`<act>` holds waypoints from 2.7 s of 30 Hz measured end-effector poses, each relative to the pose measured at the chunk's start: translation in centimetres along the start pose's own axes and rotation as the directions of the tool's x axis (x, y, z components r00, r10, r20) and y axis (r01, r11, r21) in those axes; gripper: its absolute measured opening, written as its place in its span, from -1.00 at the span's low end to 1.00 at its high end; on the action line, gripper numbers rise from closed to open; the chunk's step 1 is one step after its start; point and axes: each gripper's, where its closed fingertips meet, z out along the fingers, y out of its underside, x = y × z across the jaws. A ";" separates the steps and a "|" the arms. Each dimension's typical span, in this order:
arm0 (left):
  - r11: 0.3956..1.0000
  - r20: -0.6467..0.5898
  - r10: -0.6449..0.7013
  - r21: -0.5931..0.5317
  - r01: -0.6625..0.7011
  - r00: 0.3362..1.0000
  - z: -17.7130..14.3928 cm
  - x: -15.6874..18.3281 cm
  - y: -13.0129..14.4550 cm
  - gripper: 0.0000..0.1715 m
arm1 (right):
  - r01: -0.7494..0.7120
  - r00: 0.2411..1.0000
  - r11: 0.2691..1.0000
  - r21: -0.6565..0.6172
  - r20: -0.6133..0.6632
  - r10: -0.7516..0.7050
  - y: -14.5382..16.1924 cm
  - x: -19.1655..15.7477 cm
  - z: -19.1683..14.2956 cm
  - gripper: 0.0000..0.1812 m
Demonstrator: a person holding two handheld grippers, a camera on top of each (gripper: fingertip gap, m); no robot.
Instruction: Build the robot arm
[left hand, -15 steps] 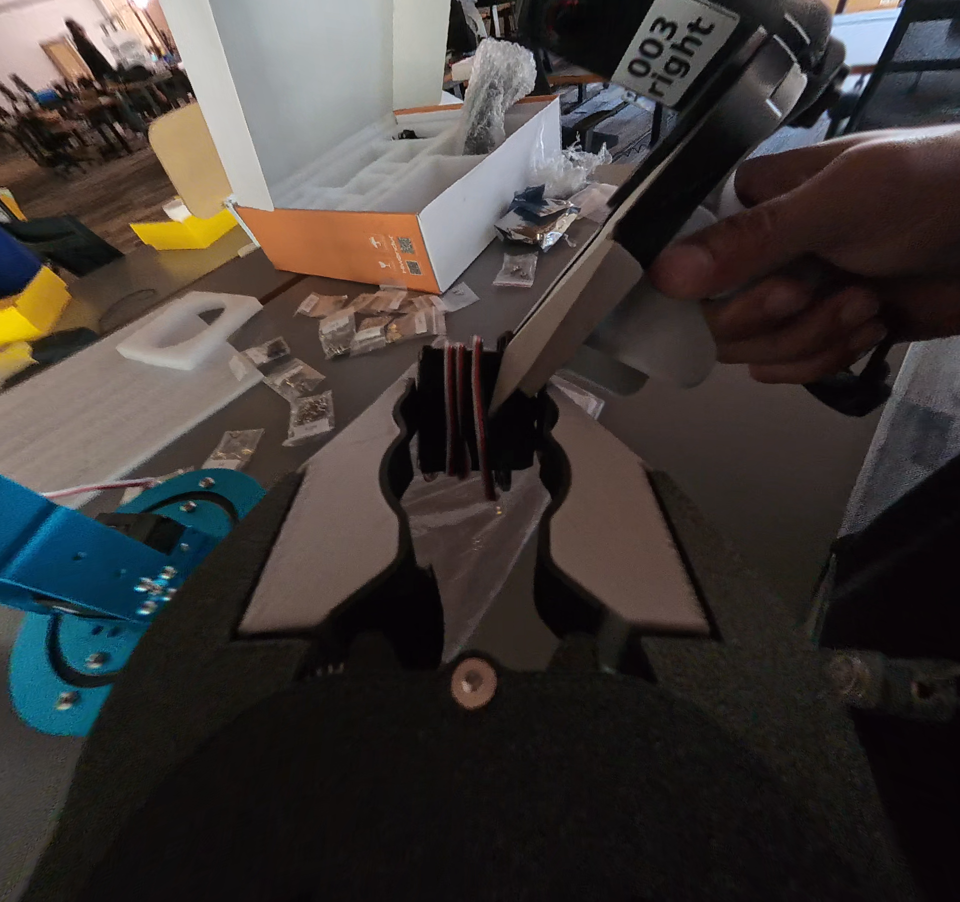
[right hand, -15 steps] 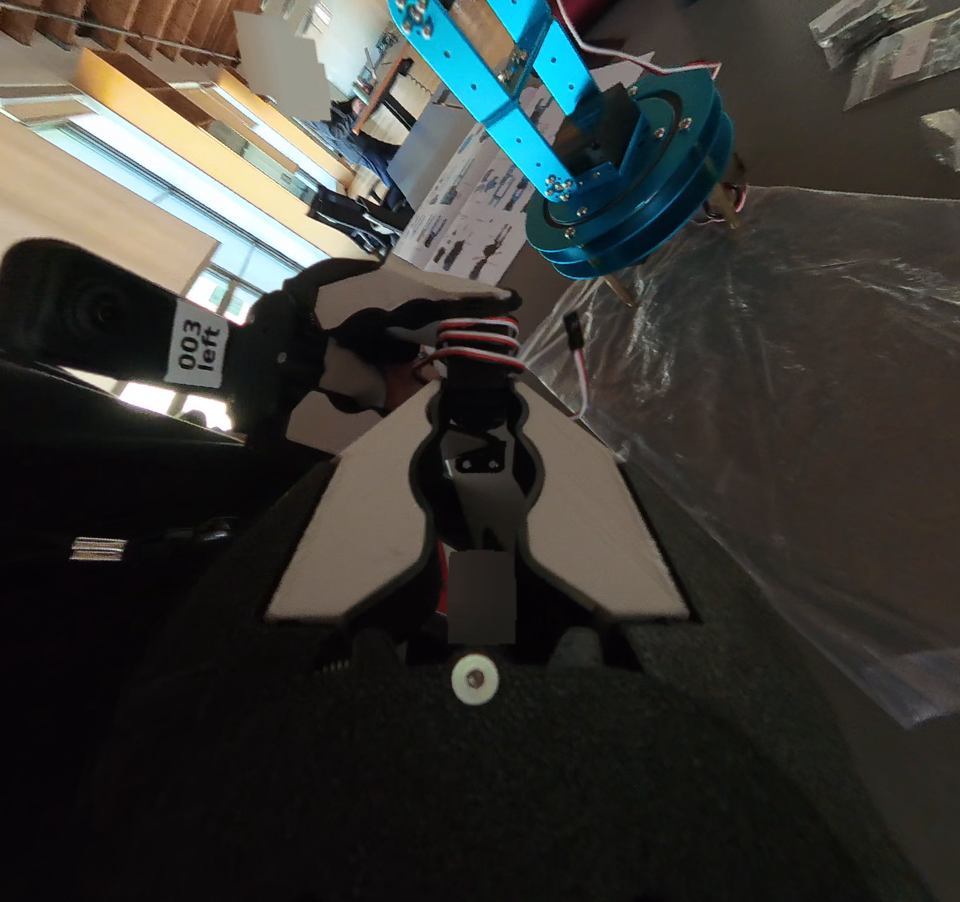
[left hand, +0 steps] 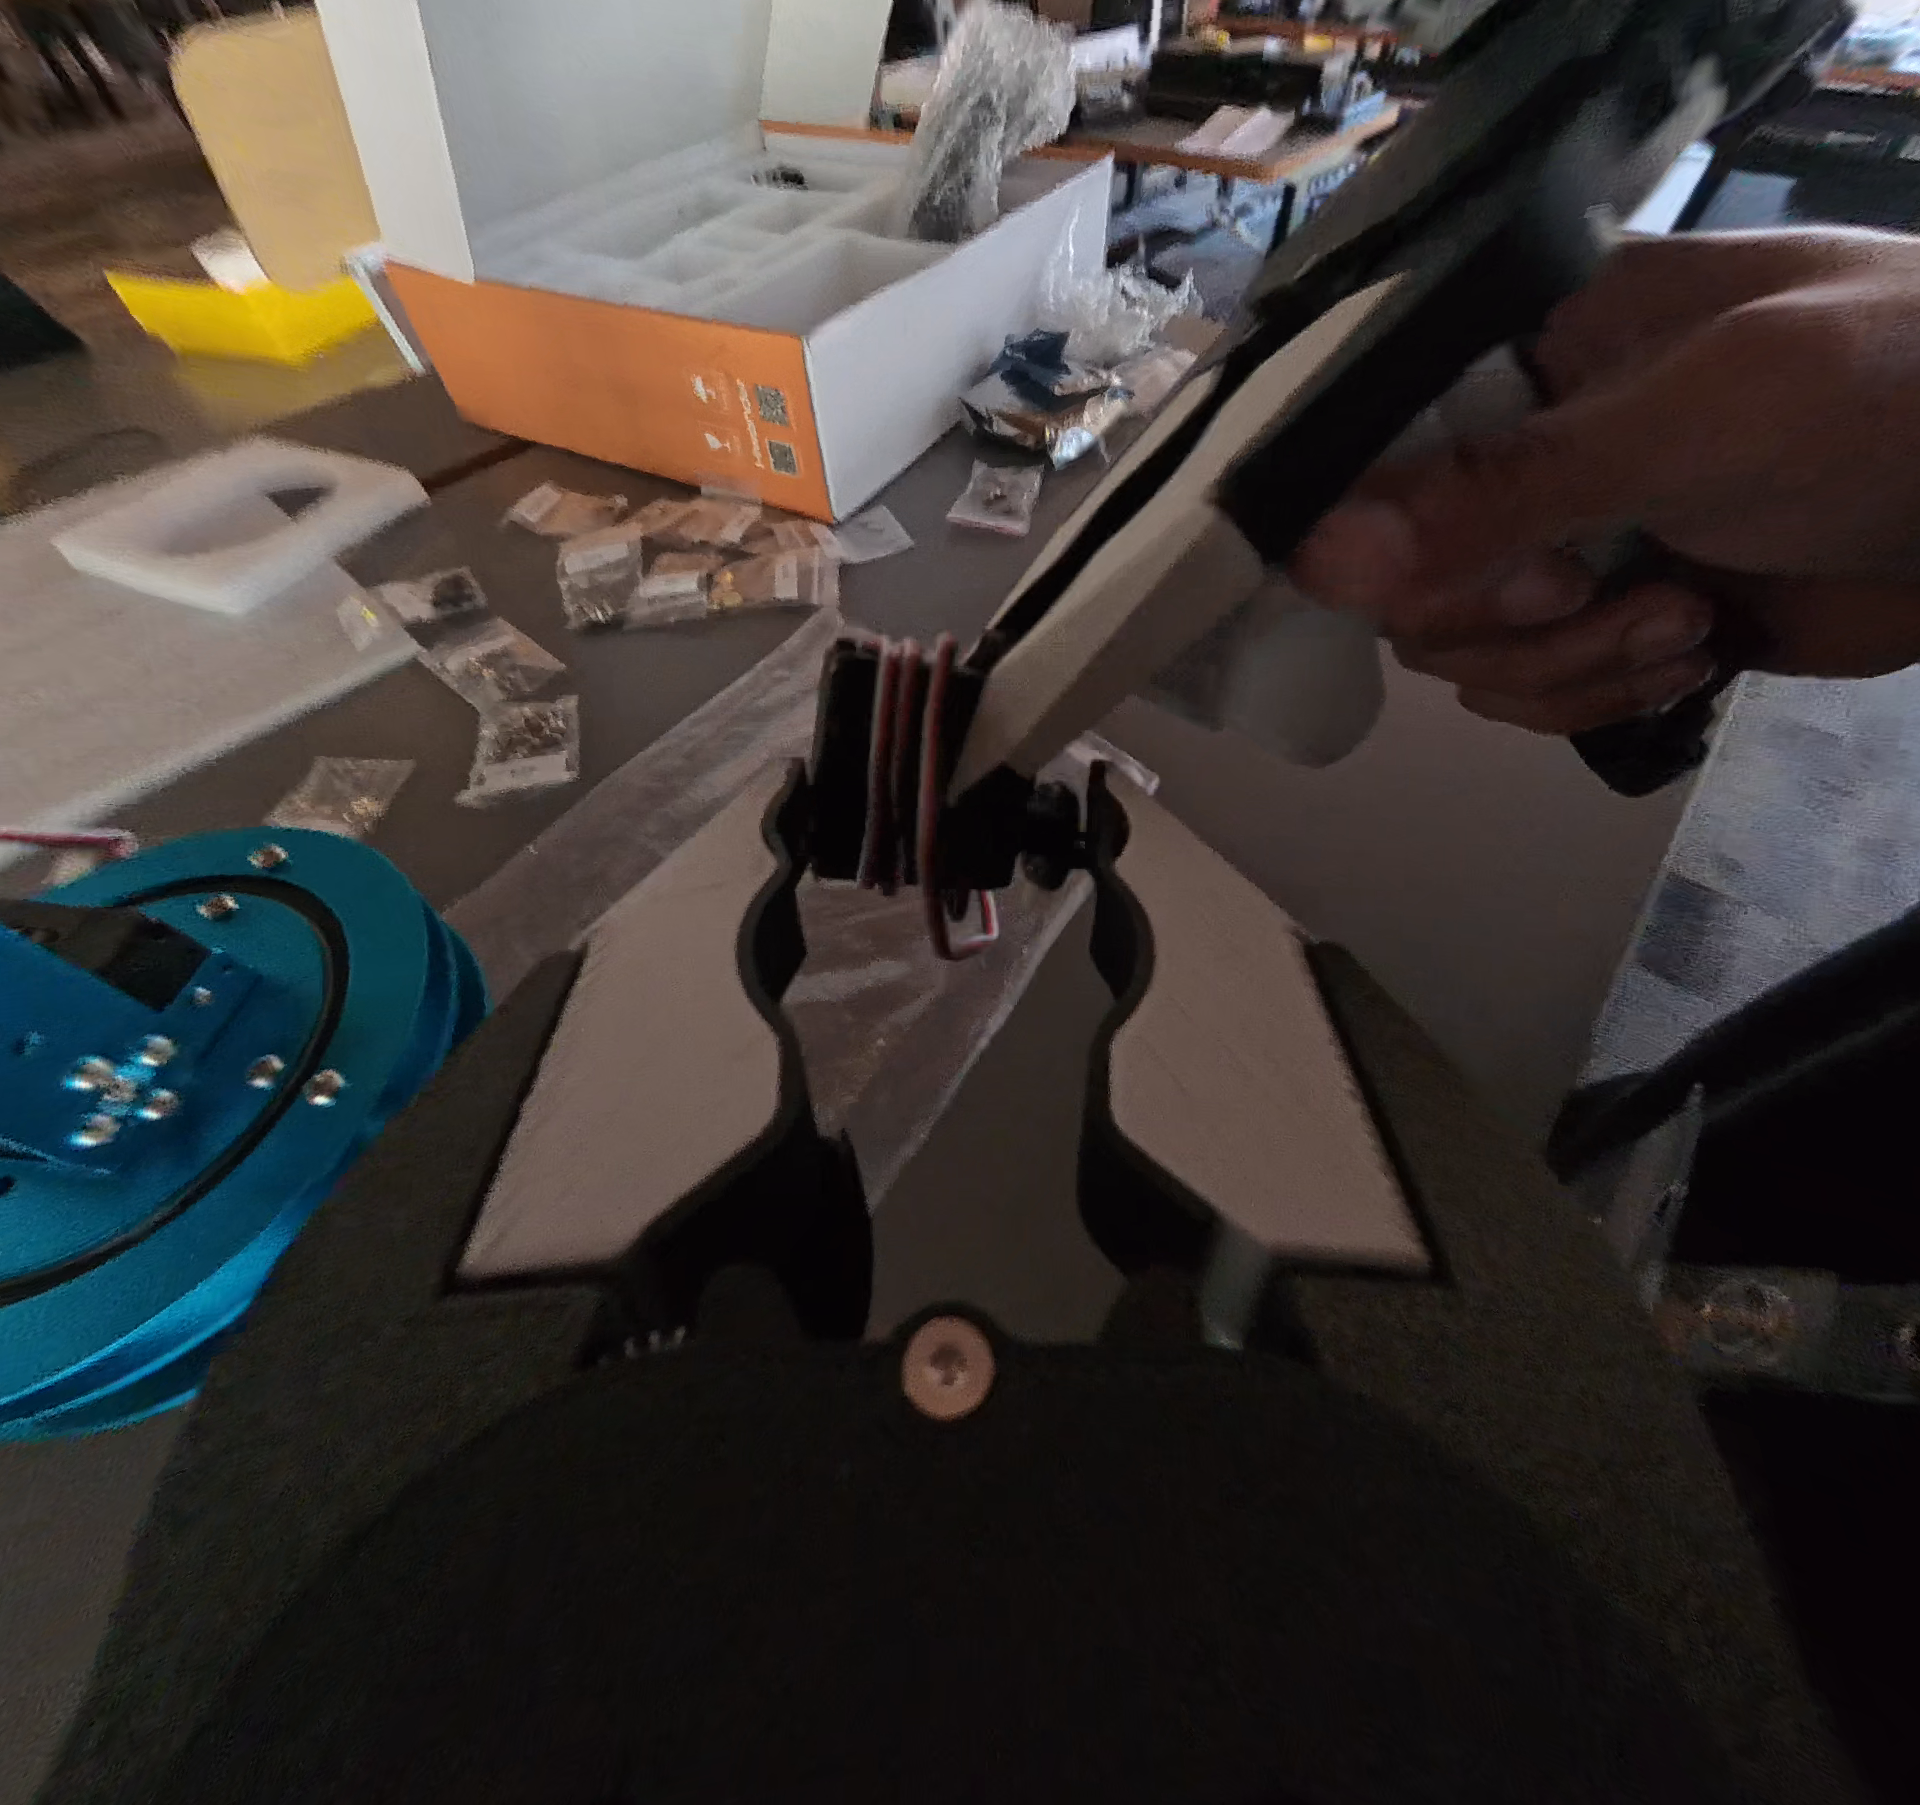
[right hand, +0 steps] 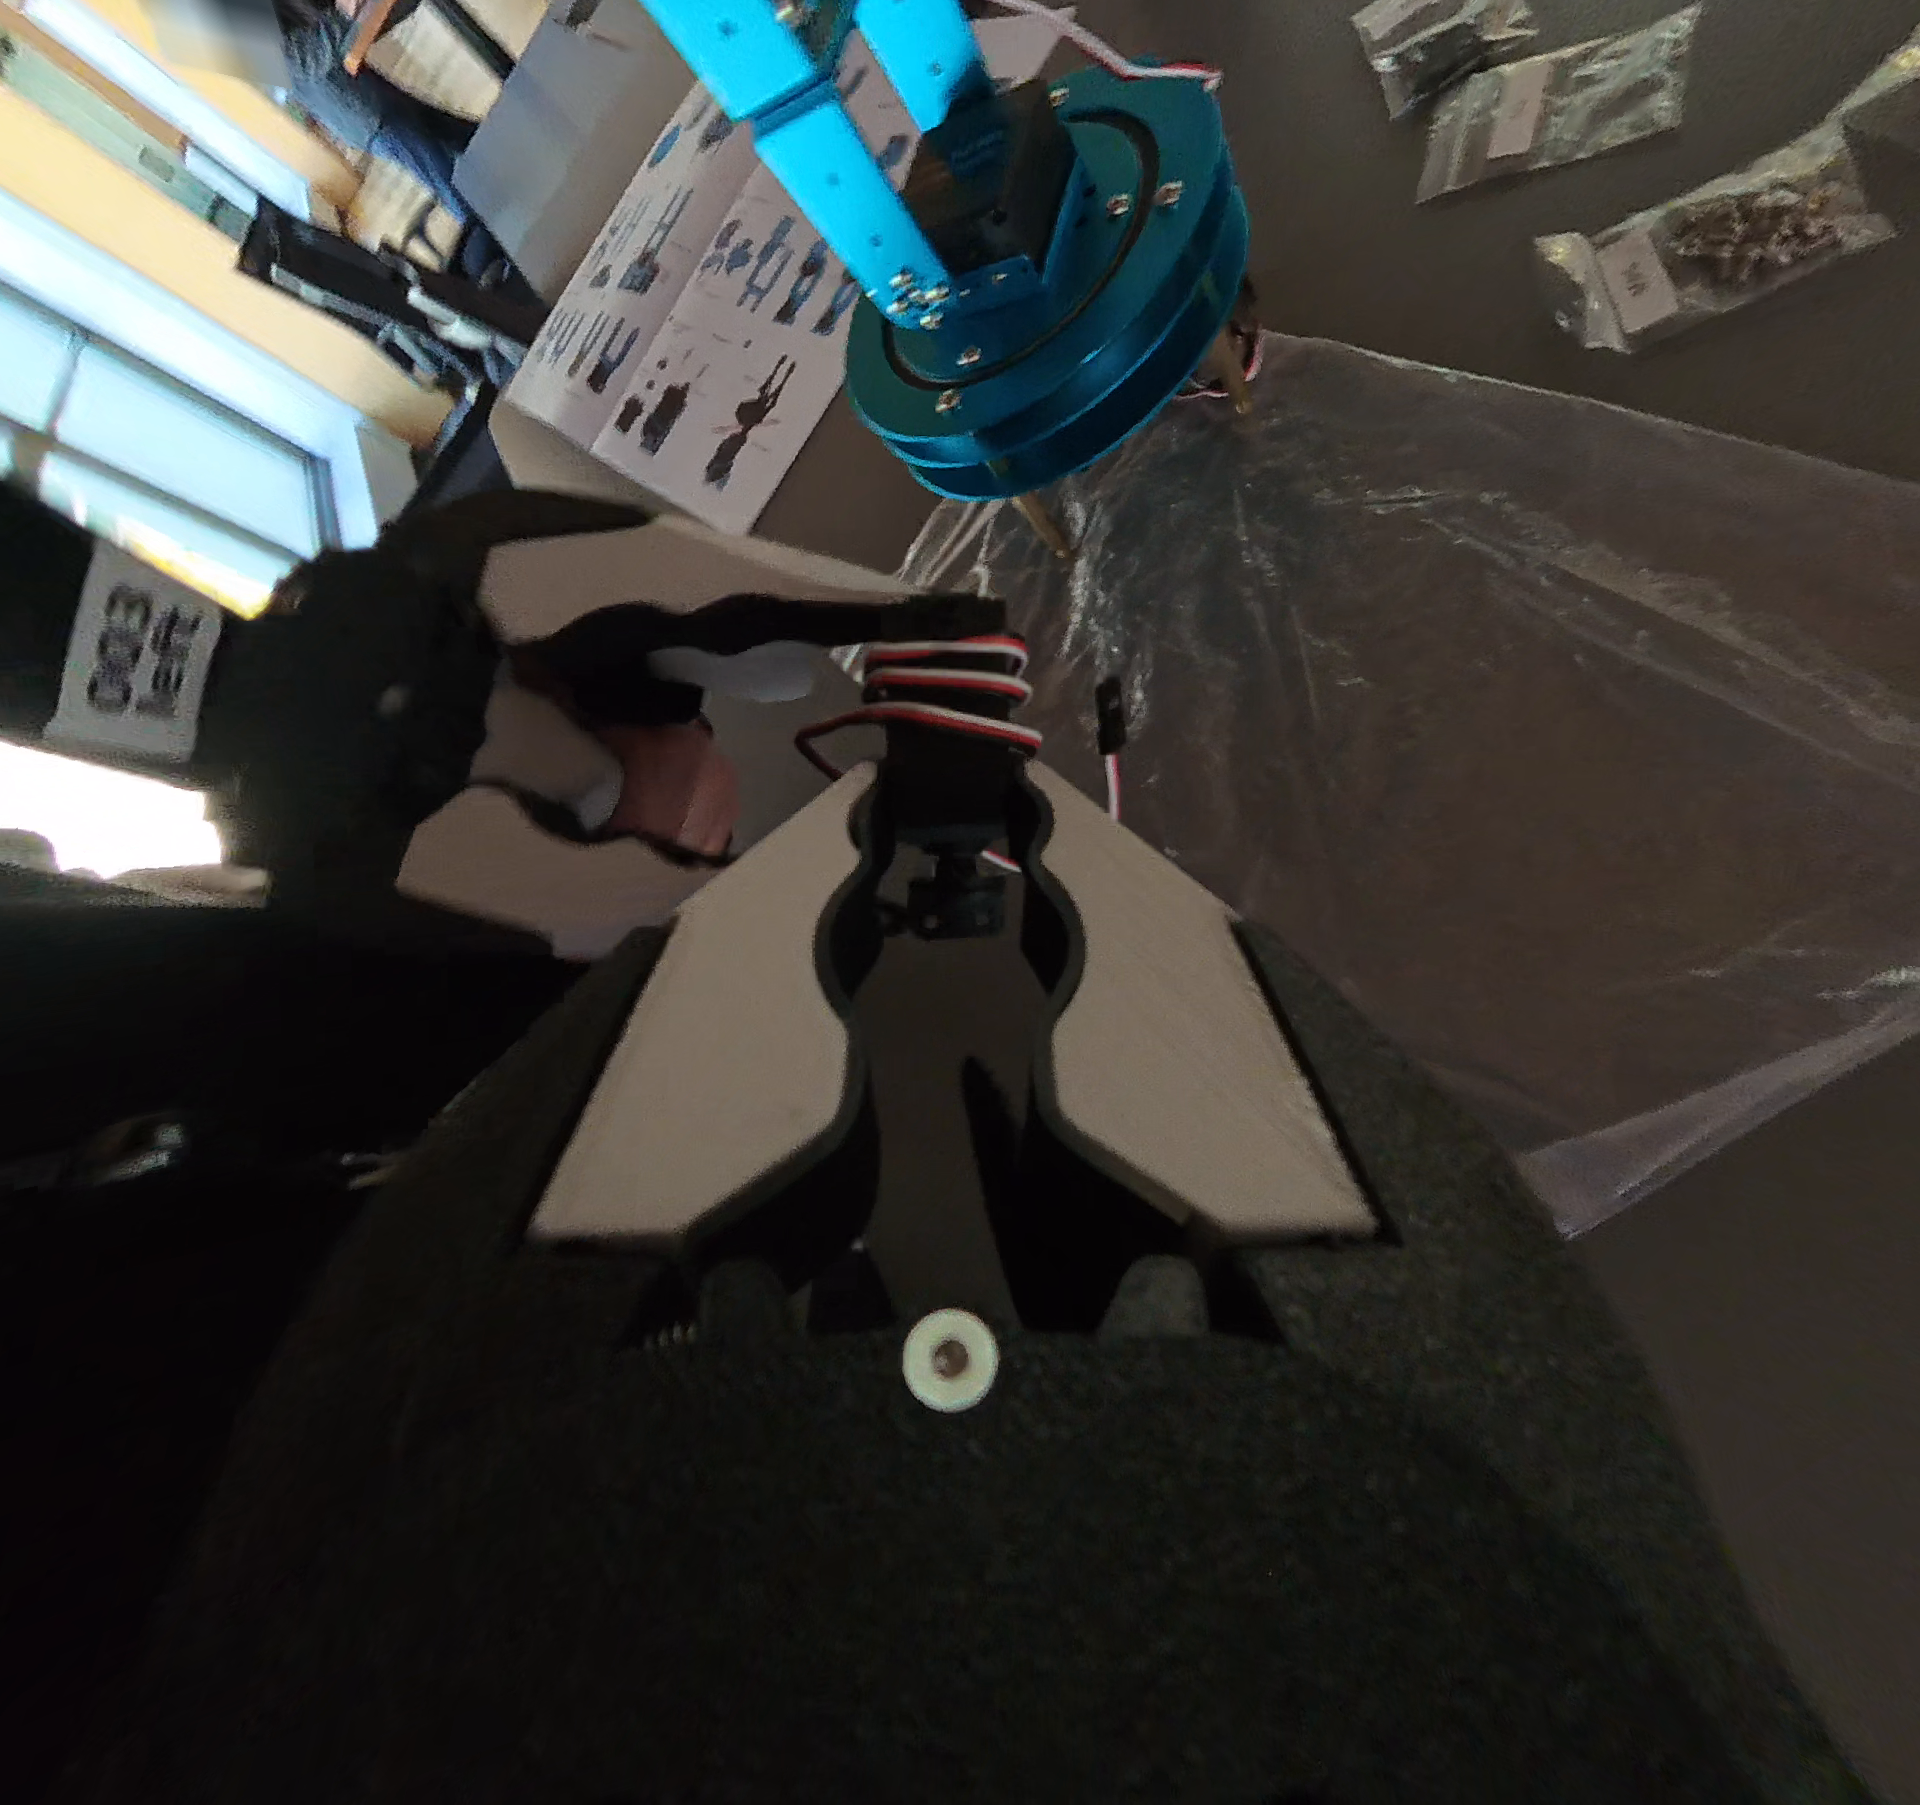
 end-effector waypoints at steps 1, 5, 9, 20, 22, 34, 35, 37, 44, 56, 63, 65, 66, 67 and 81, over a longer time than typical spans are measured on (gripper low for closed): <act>0.998 0.025 0.044 0.033 -0.045 0.999 -0.1 -0.1 -0.3 -0.39 | -0.058 0.998 0.998 0.019 0.013 0.058 -0.1 0.3 0.1 -0.77; 0.982 0.083 0.177 0.058 -0.182 0.981 -0.4 0.0 -0.1 -0.44 | -0.309 0.942 0.947 0.087 0.166 0.292 -0.7 0.8 -0.1 -0.78; 0.999 -0.013 -0.019 0.039 0.020 1.000 -0.8 -0.1 0.9 -0.50 | -0.147 0.988 0.987 0.064 0.060 0.143 0.1 1.6 -0.7 -0.78; 0.998 -0.113 -0.061 0.005 0.061 0.992 -0.8 -0.3 -0.6 -0.98 | 0.242 0.958 0.946 -0.217 -0.105 -0.269 3.8 2.5 -0.9 -0.78; 0.998 -0.074 -0.047 -0.033 0.044 0.996 -0.1 -1.5 -0.8 -0.98 | 0.374 0.917 0.879 -0.295 -0.022 -0.398 5.2 1.3 -1.3 -0.78; 0.987 -0.481 -0.122 -0.154 0.053 0.868 -3.0 3.6 1.0 -0.98 | 0.350 0.906 0.927 -0.135 -0.203 -0.372 0.6 7.2 -6.7 -0.77; 0.987 -0.499 -0.159 -0.080 0.137 0.852 -3.8 3.3 -1.1 -0.98 | 0.340 0.913 0.917 -0.210 -0.160 -0.376 2.2 7.3 -6.3 -0.78; 0.961 -0.453 -0.203 0.080 0.266 0.868 -4.9 0.9 -5.0 -0.98 | 0.330 0.937 0.896 -0.297 -0.017 -0.350 4.8 5.9 -5.6 -0.78; 0.989 -0.145 0.049 -0.132 -0.068 0.988 -4.1 -3.2 0.2 -0.98 | 0.292 0.827 0.955 0.057 0.486 -0.282 0.3 -4.4 -8.9 -0.78; 0.931 -0.175 -0.300 0.161 0.328 0.938 -14.2 -8.6 -3.6 -0.98 | 0.272 0.959 0.852 -0.447 0.203 -0.200 7.4 5.4 -6.6 -0.78; 0.971 0.406 0.005 -0.219 0.092 0.914 -17.0 -17.8 5.3 -0.98 | 0.169 0.616 0.984 0.051 0.775 -0.145 -0.7 -6.8 -9.9 -0.78; 0.890 0.379 0.126 -0.451 0.064 0.917 -17.3 -17.4 10.1 -0.98 | 0.032 0.698 0.985 0.170 0.702 -0.144 -4.3 -4.2 -9.2 -0.77; 0.840 0.372 0.175 -0.540 0.060 0.911 -17.8 -17.4 12.2 -0.98 | -0.003 0.784 0.984 0.176 0.612 -0.107 -5.0 -1.6 -7.9 -0.78; 0.800 0.366 0.206 -0.597 0.059 0.908 -18.3 -17.3 13.8 -0.98 | -0.016 0.857 0.988 0.153 0.511 -0.065 -4.9 0.9 -6.5 -0.77; 0.863 0.604 0.111 -0.452 0.224 0.789 -23.8 -18.8 10.5 -0.70 | -0.289 0.942 0.935 -0.205 0.111 0.316 2.3 10.0 1.9 -0.77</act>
